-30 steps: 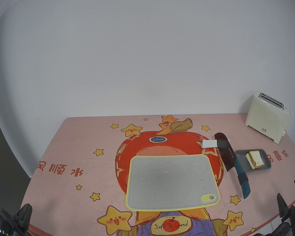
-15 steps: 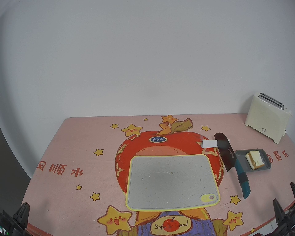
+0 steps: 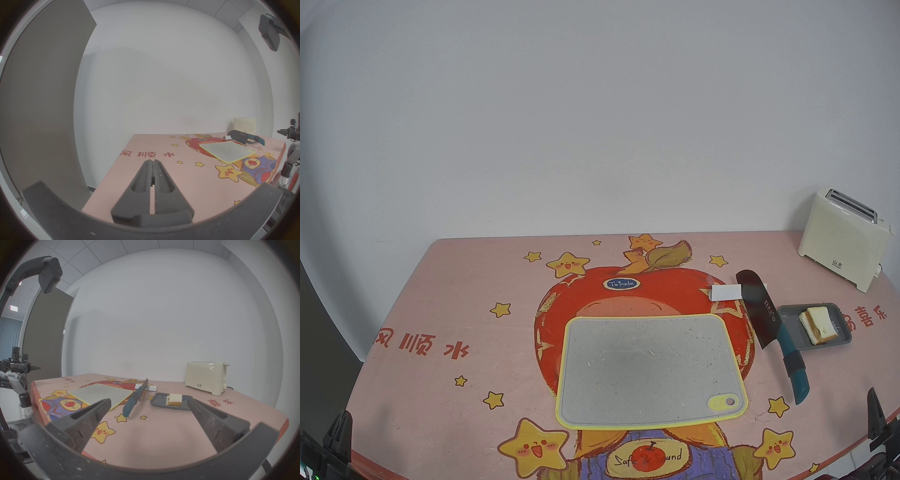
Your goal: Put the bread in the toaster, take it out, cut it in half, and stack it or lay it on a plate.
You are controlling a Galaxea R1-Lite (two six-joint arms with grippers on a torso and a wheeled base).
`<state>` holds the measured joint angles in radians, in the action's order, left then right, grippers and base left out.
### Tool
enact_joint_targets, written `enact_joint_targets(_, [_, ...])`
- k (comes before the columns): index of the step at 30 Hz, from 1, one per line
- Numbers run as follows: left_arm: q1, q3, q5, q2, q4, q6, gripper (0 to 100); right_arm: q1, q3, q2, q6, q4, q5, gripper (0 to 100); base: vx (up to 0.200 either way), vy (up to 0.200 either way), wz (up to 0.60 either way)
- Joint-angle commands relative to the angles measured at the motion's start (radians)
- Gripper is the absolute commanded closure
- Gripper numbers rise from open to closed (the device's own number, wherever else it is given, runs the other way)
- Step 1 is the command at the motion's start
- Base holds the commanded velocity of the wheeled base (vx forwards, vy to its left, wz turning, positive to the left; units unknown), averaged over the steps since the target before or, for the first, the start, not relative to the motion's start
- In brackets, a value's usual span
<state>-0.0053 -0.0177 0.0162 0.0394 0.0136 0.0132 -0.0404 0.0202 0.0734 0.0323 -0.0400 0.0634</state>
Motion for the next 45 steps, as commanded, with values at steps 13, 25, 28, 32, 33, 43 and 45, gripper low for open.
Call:
enact_joint_targets(13, [0.004,0.016,0.022,-0.019,-0.014,0.007,100,0.045,-0.016,-0.073,0.006,-0.021,-0.197,0,0.0,0.0,0.0])
enact_joint_targets(25, [0.004,0.016,0.022,-0.019,-0.014,0.007,100,0.045,-0.017,-0.073,0.018,-0.021,-0.145,0,0.0,0.0,0.0])
enact_joint_targets(28, [0.004,0.016,0.022,-0.019,-0.014,0.007,100,0.045,-0.017,-0.073,0.046,-0.021,-0.168,0,0.0,0.0,0.0])
enact_joint_targets(32, [0.004,0.016,0.022,-0.019,-0.014,0.007,100,0.043,-0.019,-0.073,0.07,0.002,-0.163,0,0.0,0.0,0.0])
enact_joint_targets(33, [0.004,0.016,0.022,-0.019,-0.014,0.007,100,0.043,-0.019,-0.073,0.066,0.006,-0.162,0,0.0,0.0,0.0])
enact_joint_targets(43, [0.004,0.016,0.022,-0.019,-0.014,0.007,100,0.047,-0.019,-0.073,-0.022,0.037,-0.117,0,0.0,0.0,0.0])
enact_joint_targets(45, [0.004,0.016,0.022,-0.019,-0.014,0.007,100,0.047,-0.02,-0.073,-0.019,0.037,-0.117,0,0.0,0.0,0.0])
